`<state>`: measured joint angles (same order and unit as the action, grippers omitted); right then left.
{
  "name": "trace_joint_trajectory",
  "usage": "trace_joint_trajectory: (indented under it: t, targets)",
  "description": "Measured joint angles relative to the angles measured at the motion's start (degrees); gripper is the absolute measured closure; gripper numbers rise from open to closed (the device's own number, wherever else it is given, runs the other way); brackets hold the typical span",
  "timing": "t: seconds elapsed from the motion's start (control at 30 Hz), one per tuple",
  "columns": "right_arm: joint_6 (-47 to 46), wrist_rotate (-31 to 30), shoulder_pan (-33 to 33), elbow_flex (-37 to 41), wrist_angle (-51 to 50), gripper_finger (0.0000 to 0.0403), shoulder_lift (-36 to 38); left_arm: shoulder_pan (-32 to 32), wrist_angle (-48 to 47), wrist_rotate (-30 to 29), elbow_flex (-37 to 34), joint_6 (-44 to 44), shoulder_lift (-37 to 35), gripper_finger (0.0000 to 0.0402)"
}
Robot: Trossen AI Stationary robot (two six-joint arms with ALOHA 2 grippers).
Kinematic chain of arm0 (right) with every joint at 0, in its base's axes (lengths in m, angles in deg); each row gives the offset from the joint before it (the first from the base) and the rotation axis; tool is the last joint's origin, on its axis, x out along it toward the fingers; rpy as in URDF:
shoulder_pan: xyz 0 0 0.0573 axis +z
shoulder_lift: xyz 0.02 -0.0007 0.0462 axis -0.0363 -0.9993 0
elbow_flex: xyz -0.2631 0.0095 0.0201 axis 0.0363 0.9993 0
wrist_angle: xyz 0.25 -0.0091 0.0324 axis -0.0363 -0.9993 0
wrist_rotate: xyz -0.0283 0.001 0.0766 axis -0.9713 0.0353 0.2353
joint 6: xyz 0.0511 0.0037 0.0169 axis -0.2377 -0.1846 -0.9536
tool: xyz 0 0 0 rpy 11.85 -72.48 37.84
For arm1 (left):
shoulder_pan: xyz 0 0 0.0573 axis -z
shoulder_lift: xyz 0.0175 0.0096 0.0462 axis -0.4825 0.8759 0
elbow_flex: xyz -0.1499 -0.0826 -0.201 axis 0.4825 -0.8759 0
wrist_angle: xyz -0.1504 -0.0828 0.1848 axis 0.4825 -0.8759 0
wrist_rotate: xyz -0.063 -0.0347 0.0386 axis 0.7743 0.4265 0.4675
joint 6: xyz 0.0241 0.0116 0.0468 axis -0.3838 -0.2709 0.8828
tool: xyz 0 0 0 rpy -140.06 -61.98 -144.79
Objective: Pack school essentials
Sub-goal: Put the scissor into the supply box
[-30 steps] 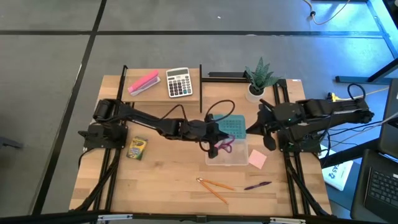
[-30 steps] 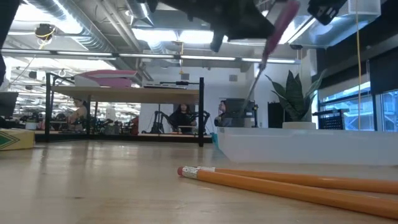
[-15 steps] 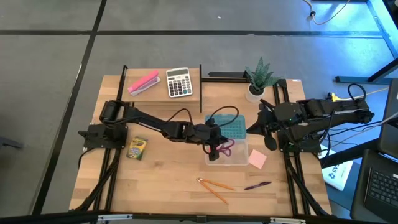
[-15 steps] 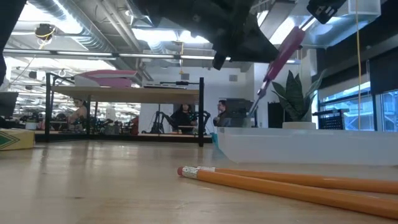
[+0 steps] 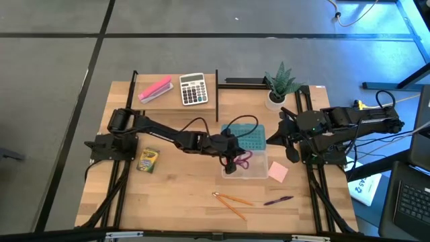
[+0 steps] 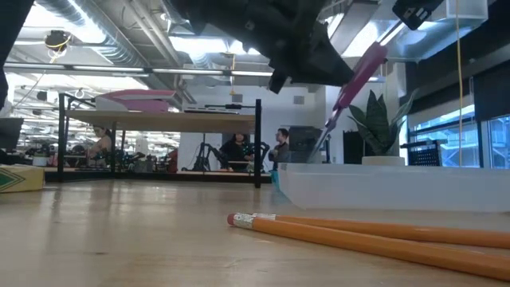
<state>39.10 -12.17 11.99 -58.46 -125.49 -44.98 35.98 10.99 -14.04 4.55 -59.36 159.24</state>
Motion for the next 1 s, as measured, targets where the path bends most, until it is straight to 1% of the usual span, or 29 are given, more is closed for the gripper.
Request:
trace_joint_trajectory:
  t: [0.17, 0.4, 0.7, 0.8, 1.0]
  targets:
    - [0.0, 0.0, 0.0, 0.0, 0.0, 0.0373, 0.0, -0.3, -2.2, 1.6, 0.0, -3.6, 0.0, 0.0395]
    - [-0.6, 0.1, 0.0, 0.0, 0.0, 0.0373, 0.0, -0.4, -2.0, 1.1, 0.1, -3.7, 1.1, 0.0399]
    - [-8.0, 0.1, 0.0, 0.0, -0.3, 0.0373, -2.2, -0.4, -2.2, 1.5, 0.0, -3.7, 2.6, 0.0400]
    - [-8.4, 0.1, 0.0, 0.0, -0.3, 0.0373, -3.1, -0.4, -2.2, 1.5, 0.0, -3.7, 2.6, 0.0398]
    - [-12.5, 1.2, 0.0, 0.1, -0.4, 0.0370, -4.7, -0.4, -2.0, 1.5, 0.0, -3.6, 2.6, 0.0399]
